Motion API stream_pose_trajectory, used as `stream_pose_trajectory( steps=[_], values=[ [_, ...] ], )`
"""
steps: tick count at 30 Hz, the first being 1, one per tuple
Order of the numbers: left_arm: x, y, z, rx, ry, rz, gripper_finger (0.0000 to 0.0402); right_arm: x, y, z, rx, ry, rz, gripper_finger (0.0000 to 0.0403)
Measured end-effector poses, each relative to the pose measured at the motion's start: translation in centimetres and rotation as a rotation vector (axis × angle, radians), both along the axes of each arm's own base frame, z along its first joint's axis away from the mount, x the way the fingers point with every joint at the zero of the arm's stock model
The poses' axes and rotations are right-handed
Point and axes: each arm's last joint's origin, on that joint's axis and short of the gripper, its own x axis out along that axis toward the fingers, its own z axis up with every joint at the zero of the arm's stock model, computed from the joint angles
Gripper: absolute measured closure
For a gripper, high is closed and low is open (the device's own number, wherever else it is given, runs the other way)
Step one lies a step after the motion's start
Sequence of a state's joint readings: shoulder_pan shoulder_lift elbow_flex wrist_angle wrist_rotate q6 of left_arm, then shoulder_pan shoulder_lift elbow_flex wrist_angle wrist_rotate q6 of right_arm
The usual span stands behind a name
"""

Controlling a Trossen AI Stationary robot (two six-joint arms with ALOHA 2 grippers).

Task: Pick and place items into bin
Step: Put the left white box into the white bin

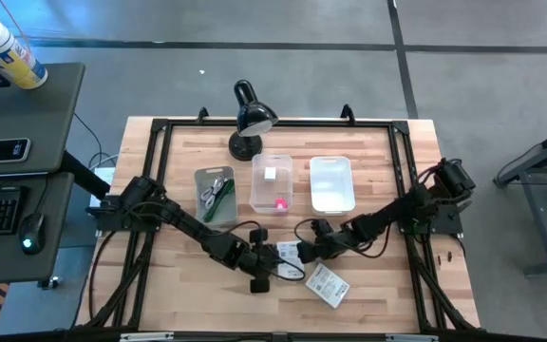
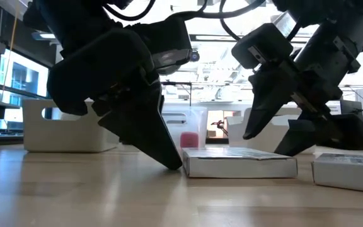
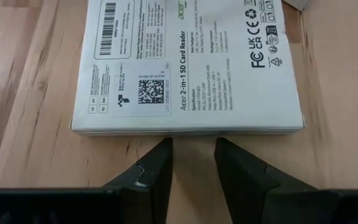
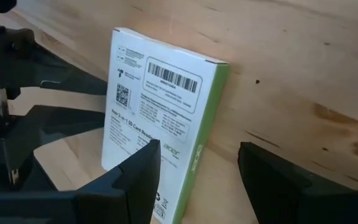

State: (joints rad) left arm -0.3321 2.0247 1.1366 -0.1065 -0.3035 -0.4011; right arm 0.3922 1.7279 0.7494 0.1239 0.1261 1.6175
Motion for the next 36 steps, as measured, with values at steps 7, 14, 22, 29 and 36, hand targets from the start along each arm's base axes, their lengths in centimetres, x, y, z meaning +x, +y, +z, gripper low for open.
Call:
stream_pose_trajectory(
  steps=[7, 14, 22, 29, 36],
  values=[
    [0.0, -0.1, 0.0, 0.000, 0.000, -0.002, 0.0289, 0.0, -0.2, -0.1, 0.010, 0.011, -0.002, 0.0199],
    [0.0, -0.1, 0.0, 0.001, -0.001, -0.004, 0.0289, 0.1, -0.1, -0.2, 0.025, 0.012, -0.002, 0.0199],
    [0.0, -0.1, 0.0, 0.002, -0.001, -0.004, 0.0289, 0.9, 0.3, -0.9, 0.069, -0.038, -0.002, 0.0199],
    [0.0, -0.1, -0.1, 0.002, -0.001, -0.004, 0.0289, 0.8, 0.2, -1.0, 0.065, -0.026, -0.007, 0.0199],
    [0.0, -0.1, -0.1, 0.002, 0.000, -0.004, 0.0289, 0.8, 0.2, -1.1, 0.069, -0.024, -0.009, 0.0199]
  ],
)
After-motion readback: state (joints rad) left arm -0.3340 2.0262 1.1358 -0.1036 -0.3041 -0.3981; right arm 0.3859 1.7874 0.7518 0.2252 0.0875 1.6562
